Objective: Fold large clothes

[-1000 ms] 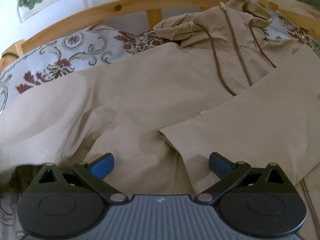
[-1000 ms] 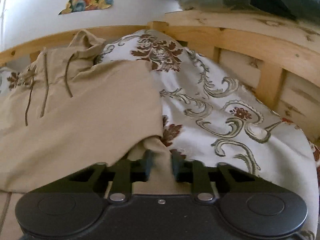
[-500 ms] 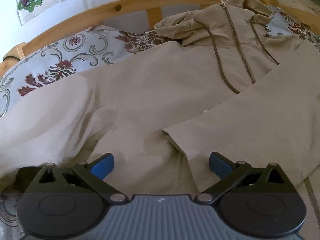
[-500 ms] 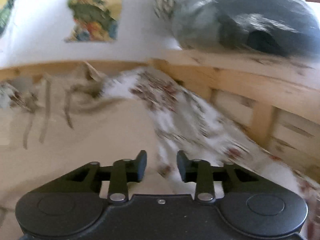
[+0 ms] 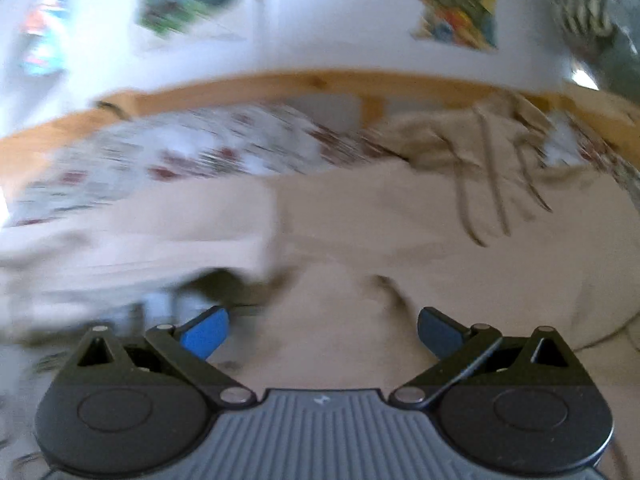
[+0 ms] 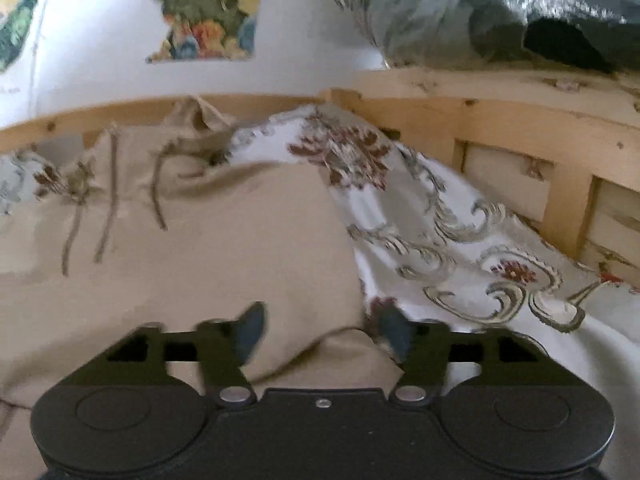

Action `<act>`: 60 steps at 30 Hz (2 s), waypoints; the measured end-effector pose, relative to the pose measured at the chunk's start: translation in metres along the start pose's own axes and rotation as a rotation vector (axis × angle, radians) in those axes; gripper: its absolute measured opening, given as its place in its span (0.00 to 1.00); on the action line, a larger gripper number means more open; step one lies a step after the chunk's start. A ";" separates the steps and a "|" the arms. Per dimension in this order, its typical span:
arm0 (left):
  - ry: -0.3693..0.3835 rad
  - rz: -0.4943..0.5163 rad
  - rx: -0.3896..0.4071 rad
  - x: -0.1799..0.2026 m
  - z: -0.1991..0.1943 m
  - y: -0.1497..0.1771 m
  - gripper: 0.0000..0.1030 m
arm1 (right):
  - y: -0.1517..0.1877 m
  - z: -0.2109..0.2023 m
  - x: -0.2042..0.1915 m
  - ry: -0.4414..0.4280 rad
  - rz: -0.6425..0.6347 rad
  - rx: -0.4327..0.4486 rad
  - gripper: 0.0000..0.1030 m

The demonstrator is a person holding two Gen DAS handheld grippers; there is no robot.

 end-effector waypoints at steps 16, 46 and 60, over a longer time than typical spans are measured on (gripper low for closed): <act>-0.552 -0.548 -0.010 -0.212 -0.057 -0.001 0.88 | -0.009 -0.029 -0.063 -0.198 -0.005 0.008 0.99; 0.392 -0.128 0.440 -0.035 -0.037 -0.270 0.07 | -0.015 -0.037 -0.057 -0.177 0.023 0.036 0.99; 0.857 -0.142 -0.001 0.163 0.067 -0.152 0.00 | -0.019 -0.033 -0.022 -0.017 0.029 0.079 0.99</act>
Point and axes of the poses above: each gripper's, at about its wrist camera, not at the fingertips, and z roughly the way its jaws point, x to its right, y to its underside, the point moved 6 cm from there along z, roughly the way its jaws point, and after that the axes turned 13 degrees about x, right-handed, at the moved point
